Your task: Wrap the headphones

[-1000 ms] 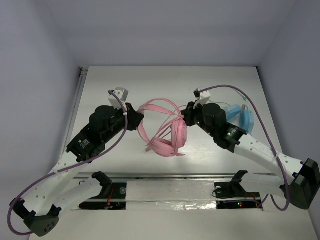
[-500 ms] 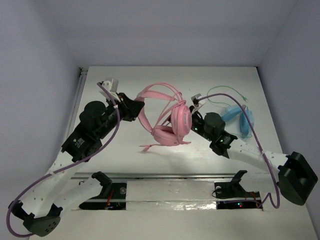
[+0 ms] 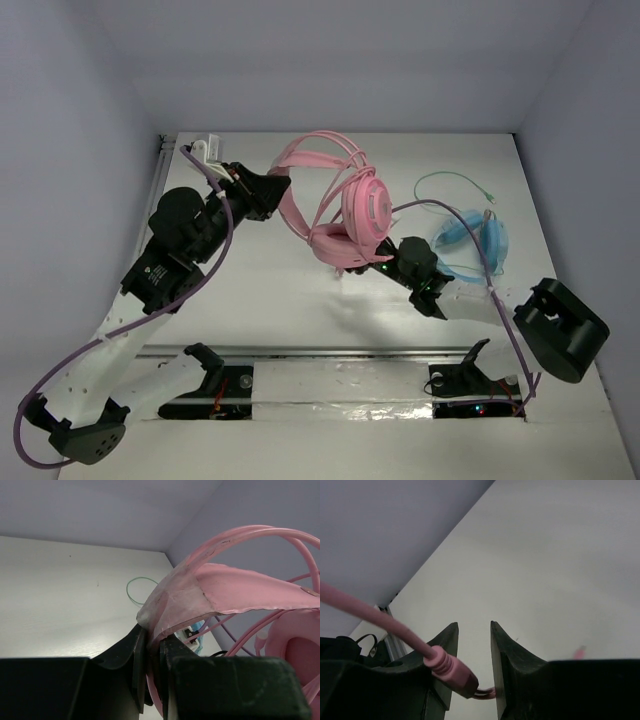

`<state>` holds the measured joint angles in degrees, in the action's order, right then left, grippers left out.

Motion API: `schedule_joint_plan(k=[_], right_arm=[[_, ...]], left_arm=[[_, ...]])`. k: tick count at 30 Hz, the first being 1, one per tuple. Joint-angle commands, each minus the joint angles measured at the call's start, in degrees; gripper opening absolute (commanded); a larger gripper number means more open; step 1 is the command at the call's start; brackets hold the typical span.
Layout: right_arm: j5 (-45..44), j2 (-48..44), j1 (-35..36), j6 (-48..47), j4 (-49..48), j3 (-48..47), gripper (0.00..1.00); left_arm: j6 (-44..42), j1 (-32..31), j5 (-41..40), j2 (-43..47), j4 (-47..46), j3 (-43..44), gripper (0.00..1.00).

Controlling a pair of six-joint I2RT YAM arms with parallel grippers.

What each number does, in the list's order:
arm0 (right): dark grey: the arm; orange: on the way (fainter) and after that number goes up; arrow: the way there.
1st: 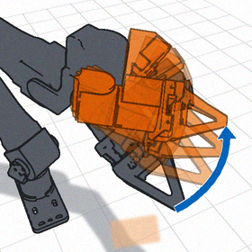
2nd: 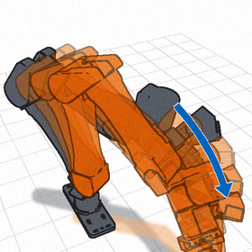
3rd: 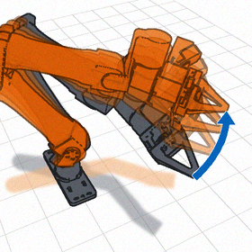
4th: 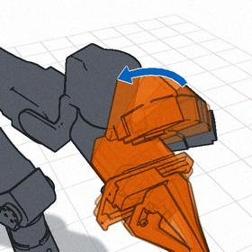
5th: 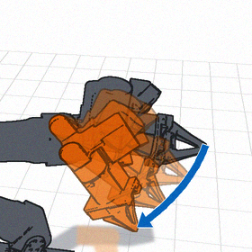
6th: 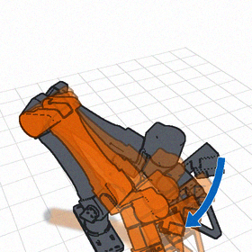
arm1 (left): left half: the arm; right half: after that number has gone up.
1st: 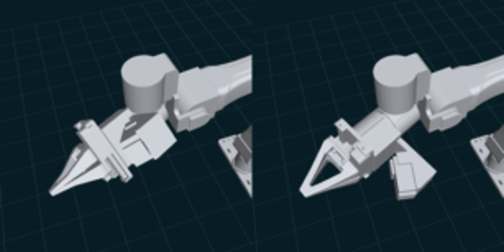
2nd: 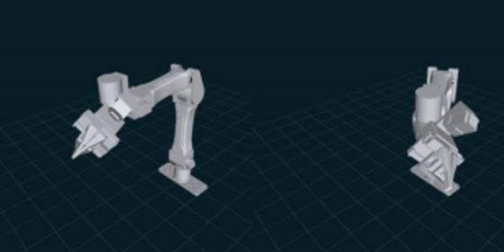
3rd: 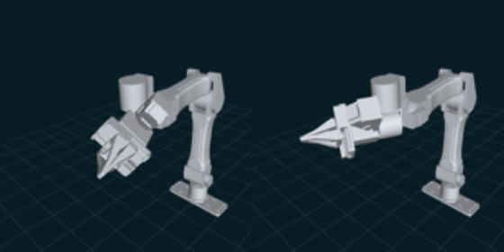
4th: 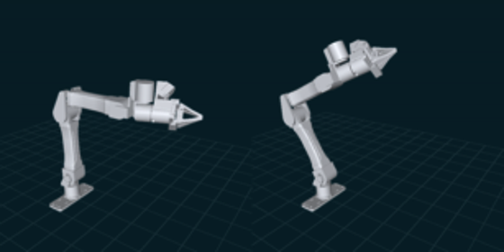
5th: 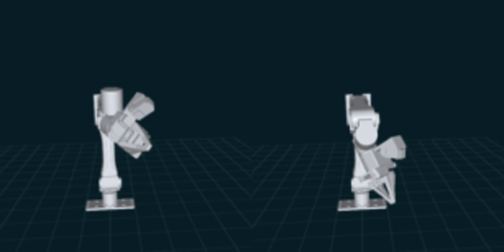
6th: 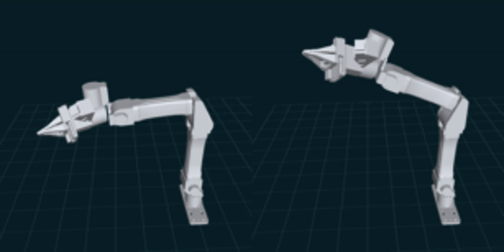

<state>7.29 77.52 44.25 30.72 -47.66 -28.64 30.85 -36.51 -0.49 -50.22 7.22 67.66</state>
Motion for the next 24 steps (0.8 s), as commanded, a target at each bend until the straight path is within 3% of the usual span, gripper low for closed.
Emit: schedule_joint_plan(k=[1,13,16,19,24], right_arm=[[-0.6,2.1,-0.3,0.7,-9.1,0.4,0.38],[-2.5,8.7,-0.3,3.5,-16.7,3.1,0.38],[-2.0,11.2,-0.3,6.1,-19.6,3.8,0.26],[-0.7,13.1,-0.3,8.0,-20.6,4.0,0.01],[-1.6,11.7,1.9,10.7,-17.0,3.8,0.00]], left_arm=[[4.4,0.3,0.1,1.0,-9.8,4.5,0.00],[5.7,0.3,-3.3,0.9,-10.9,4.8,0.00],[6.1,0.3,-5.2,0.5,-12.1,4.5,0.00],[6.1,0.3,-8.0,0.2,-12.7,4.2,0.00],[7.6,0.3,-15.6,0.5,-16.2,0.9,0.00]])
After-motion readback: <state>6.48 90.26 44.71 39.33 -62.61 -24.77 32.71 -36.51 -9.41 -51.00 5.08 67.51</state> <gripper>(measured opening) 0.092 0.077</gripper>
